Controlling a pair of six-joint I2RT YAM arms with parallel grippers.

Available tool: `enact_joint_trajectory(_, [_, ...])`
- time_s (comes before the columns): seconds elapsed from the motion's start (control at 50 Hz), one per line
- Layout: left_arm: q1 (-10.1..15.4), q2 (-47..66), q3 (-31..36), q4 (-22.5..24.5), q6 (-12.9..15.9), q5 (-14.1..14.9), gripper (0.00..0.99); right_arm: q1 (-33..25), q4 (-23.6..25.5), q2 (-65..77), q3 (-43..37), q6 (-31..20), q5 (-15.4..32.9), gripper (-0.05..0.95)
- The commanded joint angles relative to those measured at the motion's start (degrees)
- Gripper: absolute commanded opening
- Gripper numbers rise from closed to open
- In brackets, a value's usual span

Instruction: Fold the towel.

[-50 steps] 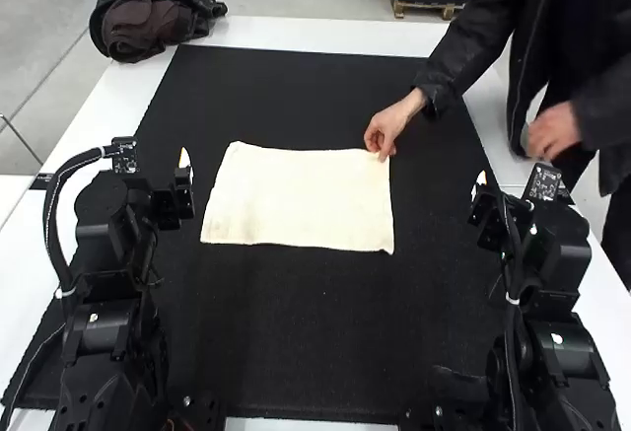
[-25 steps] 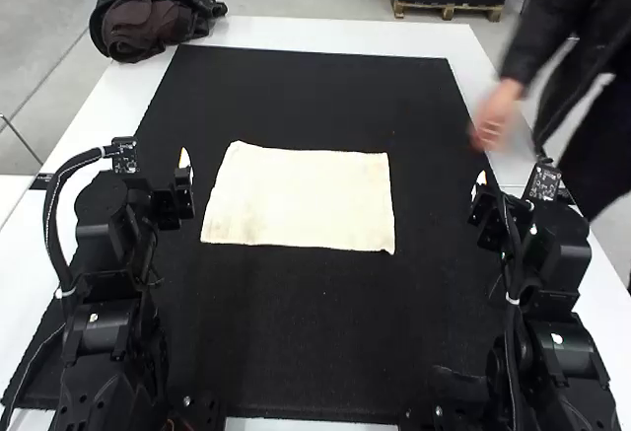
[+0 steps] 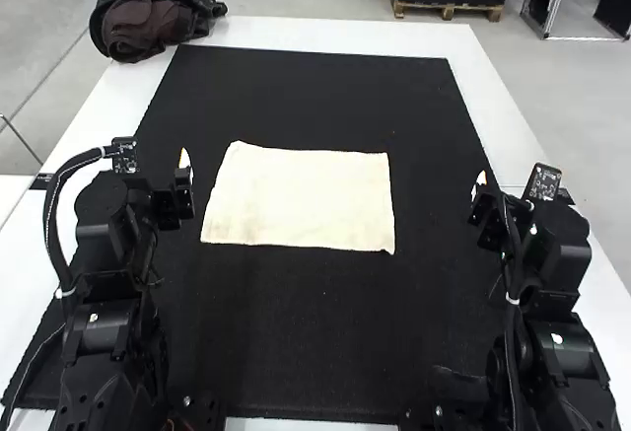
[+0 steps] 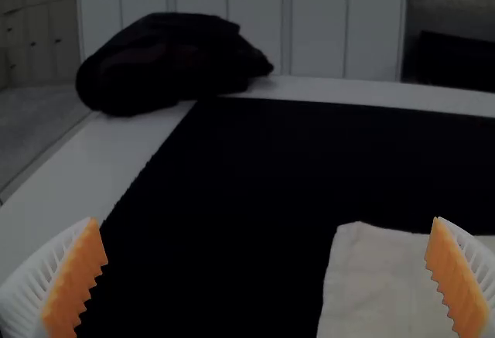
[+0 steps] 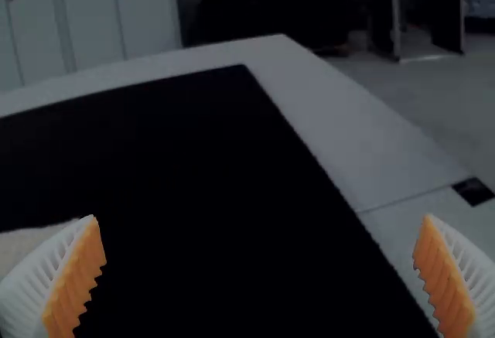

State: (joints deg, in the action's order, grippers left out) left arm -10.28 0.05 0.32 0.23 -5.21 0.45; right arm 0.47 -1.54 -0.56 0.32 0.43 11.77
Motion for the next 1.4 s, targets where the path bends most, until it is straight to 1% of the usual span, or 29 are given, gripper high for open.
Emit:
enact_joint_trajectory(0.0, [-0.26,-0.32,-0.23,0.3,0.64,0.52,0.969,-0.65,-0.39,0.47,-0.32,0.54,-0.7,0.92])
enact_joint_trajectory(1.38, [-0.35,-0.32,-0.23,0.3,0.64,0.52,0.969,-0.56,-0.22,0.47,-0.32,0.63,-1.66,0.92])
